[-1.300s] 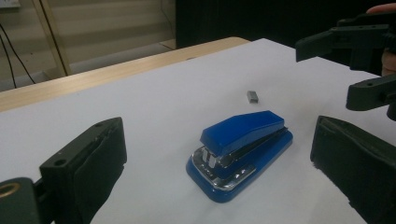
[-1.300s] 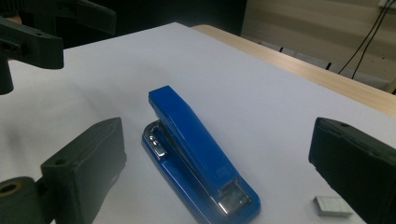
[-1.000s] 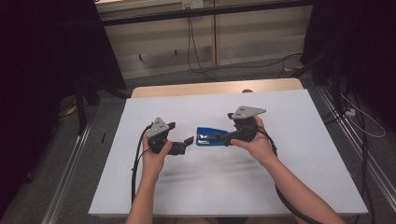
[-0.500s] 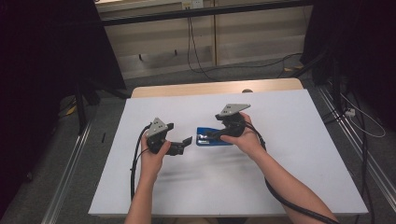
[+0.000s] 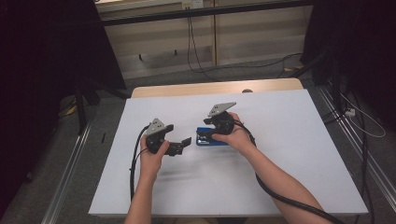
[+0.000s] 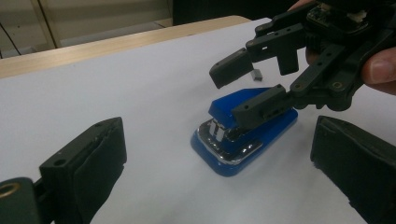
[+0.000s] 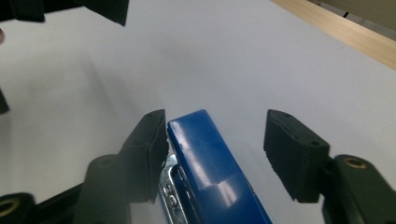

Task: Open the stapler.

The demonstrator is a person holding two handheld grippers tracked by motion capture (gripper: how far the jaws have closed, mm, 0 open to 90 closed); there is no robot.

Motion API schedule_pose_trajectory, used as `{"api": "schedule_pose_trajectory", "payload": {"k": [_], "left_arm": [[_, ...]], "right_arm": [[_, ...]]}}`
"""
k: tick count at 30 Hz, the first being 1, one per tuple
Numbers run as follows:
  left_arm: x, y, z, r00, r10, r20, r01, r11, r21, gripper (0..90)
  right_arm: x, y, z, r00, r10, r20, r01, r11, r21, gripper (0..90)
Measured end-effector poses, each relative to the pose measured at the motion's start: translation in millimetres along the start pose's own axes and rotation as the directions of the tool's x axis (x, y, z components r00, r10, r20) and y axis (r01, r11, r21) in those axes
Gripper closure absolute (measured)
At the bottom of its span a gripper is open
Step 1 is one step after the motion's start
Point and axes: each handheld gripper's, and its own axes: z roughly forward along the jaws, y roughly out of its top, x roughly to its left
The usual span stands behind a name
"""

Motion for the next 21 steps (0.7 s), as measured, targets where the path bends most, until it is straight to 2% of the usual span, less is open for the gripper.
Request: {"api": "schedule_pose_trajectory", "payload": {"k": [3,7,10,13,15,16,21], "left_arm": [[2.0,-1.3,-1.2,1.0,-0.009,-0.004,0.009,0.9999,0.005,3.6],[2.7,-2.4,-1.3,0.9999,-0.013,-0.008,0.013,0.9999,0.008,3.6],[2.3,-2.9,-0.6,0.9999,-0.01,-0.009,0.01,0.9999,0.01,3.6],[2.7,-3.8,0.6,0.9999,-0.009,-0.01,0.009,0.9999,0.014,3.6],[2.7,-4.6,1.9,0.9999,-0.011,-0.01,0.011,0.9997,0.022,3.6],[2.4,-5.1,2.8,0.9999,-0.014,-0.009,0.014,0.9997,0.021,3.6],[1.4,-6.0,6.9,0.9999,-0.016,-0.004,0.016,0.9994,0.032,3.6]], "right_arm": [[0.7,1.1,3.4,0.9998,-0.016,-0.009,0.016,1.0,0.012,41.2],[3.0,2.2,11.1,0.9987,-0.045,-0.023,0.046,0.998,0.044,48.0],[4.7,2.6,15.3,0.9959,-0.086,-0.029,0.088,0.994,0.071,54.9],[5.1,4.4,14.8,0.9918,-0.122,-0.036,0.125,0.989,0.084,56.8],[4.9,5.5,13.9,0.9887,-0.144,-0.043,0.147,0.986,0.082,57.5],[3.2,6.5,11.6,0.99,-0.134,-0.046,0.136,0.989,0.064,58.1],[-0.1,8.6,6.2,0.989,-0.132,-0.067,0.135,0.99,0.042,59.2]]}}
